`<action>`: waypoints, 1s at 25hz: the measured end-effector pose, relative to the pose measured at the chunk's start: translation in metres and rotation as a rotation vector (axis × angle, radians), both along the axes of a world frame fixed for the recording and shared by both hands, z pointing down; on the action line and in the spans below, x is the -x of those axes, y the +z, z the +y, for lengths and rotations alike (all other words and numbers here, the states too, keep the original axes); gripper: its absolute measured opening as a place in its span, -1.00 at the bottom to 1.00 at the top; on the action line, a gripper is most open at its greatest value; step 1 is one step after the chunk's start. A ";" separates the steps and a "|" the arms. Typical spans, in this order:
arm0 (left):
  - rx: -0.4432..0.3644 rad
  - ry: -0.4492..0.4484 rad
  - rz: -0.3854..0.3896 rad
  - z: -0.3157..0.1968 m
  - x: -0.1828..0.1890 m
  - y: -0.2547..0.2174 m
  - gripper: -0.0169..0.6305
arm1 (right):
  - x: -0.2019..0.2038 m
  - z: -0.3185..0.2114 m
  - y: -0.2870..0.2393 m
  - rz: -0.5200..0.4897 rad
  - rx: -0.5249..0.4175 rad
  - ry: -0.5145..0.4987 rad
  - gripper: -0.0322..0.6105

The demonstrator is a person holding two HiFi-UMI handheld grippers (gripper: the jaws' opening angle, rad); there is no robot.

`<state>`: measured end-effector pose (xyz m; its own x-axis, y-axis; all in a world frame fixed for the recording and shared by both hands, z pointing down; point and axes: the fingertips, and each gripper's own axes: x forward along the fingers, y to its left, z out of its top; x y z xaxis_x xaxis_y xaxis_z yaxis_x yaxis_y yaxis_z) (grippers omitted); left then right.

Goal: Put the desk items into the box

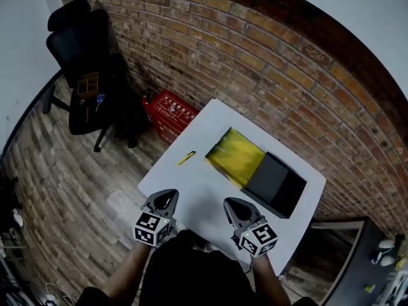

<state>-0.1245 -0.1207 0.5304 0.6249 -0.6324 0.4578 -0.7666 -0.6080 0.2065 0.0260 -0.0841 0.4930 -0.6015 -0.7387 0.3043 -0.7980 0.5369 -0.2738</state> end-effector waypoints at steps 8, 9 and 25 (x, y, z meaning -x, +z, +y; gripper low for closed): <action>0.013 0.107 -0.044 -0.055 0.005 0.025 -0.90 | 0.020 -0.030 0.003 0.016 0.007 0.086 -0.83; 0.009 0.114 -0.050 -0.061 0.004 0.027 -0.91 | 0.022 -0.033 0.004 0.020 0.009 0.092 -0.83; 0.068 0.127 -0.188 -0.124 -0.015 0.102 -0.74 | 0.041 -0.068 0.047 0.059 0.094 0.070 -0.83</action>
